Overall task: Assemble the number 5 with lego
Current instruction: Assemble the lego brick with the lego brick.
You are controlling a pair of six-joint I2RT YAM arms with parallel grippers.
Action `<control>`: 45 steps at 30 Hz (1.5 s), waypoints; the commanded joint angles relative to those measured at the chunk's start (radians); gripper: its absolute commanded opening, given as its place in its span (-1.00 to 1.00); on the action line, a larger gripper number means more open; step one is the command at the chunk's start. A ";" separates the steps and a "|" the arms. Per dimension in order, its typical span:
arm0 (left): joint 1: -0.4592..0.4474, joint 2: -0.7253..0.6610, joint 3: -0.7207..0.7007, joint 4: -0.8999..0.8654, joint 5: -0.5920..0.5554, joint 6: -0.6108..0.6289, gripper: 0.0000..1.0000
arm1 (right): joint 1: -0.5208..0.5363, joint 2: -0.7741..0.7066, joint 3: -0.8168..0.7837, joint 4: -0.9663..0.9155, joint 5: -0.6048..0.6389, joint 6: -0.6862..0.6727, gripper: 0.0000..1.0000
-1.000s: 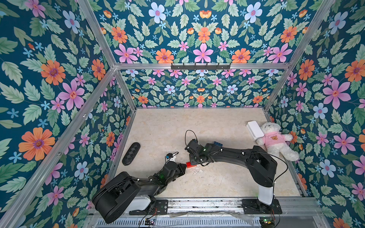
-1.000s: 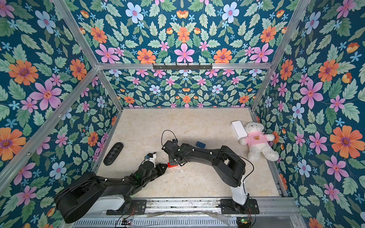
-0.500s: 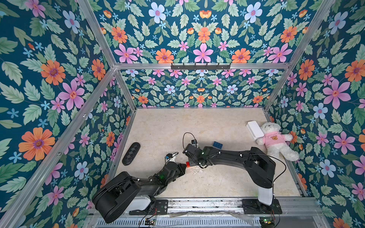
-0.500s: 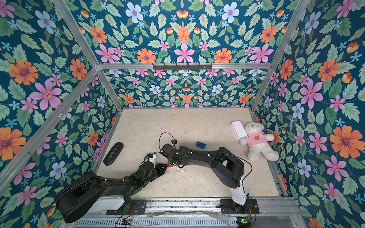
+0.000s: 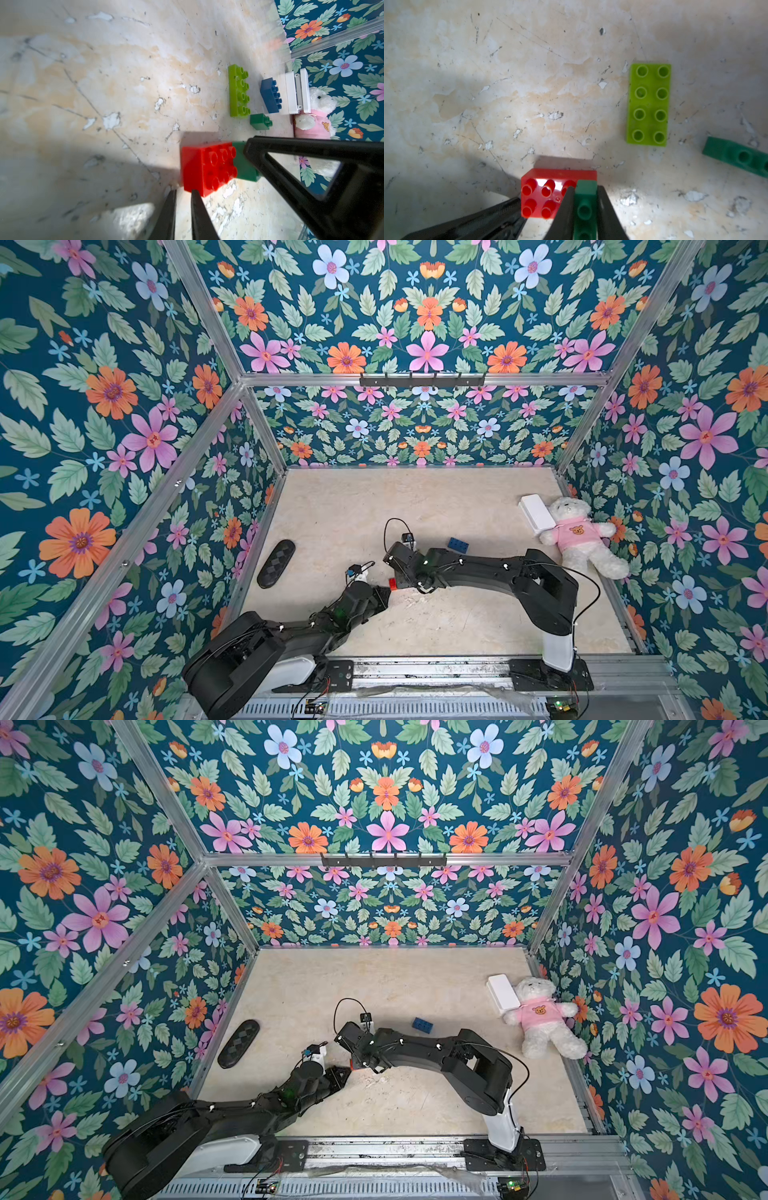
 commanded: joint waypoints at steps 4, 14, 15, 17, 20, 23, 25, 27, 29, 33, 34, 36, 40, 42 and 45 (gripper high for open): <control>0.000 -0.074 0.006 -0.177 -0.043 0.030 -0.60 | 0.002 -0.018 0.012 -0.041 -0.018 0.006 -0.38; -0.001 -0.140 0.001 -0.229 0.006 0.042 -0.56 | 0.000 -0.086 -0.026 -0.028 0.014 0.003 -0.34; -0.001 -0.146 0.001 -0.231 0.017 0.045 -0.55 | -0.001 -0.100 -0.033 -0.024 0.019 0.001 -0.33; -0.009 -0.153 0.002 -0.234 0.032 0.041 -0.54 | -0.009 -0.119 -0.049 -0.017 0.021 -0.004 -0.32; -0.026 -0.154 0.002 -0.233 0.048 0.034 -0.54 | -0.025 -0.148 -0.071 -0.008 0.021 -0.011 -0.29; -0.054 -0.144 -0.009 -0.211 0.046 0.007 -0.54 | -0.046 -0.174 -0.093 0.002 0.019 -0.020 -0.27; -0.080 -0.131 -0.016 -0.195 0.035 -0.012 -0.54 | -0.063 -0.197 -0.114 0.014 0.018 -0.026 -0.21; -0.108 -0.113 -0.016 -0.180 0.013 -0.027 -0.54 | -0.081 -0.217 -0.139 0.034 0.013 -0.034 -0.18; -0.134 -0.084 -0.012 -0.159 -0.006 -0.038 -0.54 | -0.101 -0.235 -0.161 0.053 0.001 -0.044 -0.16; -0.153 0.008 0.014 -0.115 -0.028 -0.044 -0.54 | -0.135 -0.250 -0.188 0.085 -0.020 -0.063 -0.15; -0.153 0.029 0.022 -0.097 -0.026 -0.046 -0.54 | -0.140 -0.247 -0.190 0.086 -0.023 -0.066 -0.14; -0.154 0.073 0.038 -0.075 -0.024 -0.046 -0.54 | -0.148 -0.236 -0.189 0.086 -0.029 -0.077 -0.12; -0.151 0.127 0.073 -0.091 -0.042 -0.024 -0.54 | -0.164 -0.204 -0.179 0.087 -0.054 -0.094 -0.10; -0.148 0.136 0.083 -0.107 -0.056 -0.016 -0.55 | -0.171 -0.187 -0.168 0.088 -0.061 -0.102 -0.09; -0.136 0.140 0.080 -0.114 -0.072 -0.004 -0.55 | -0.176 -0.150 -0.148 0.088 -0.071 -0.115 -0.05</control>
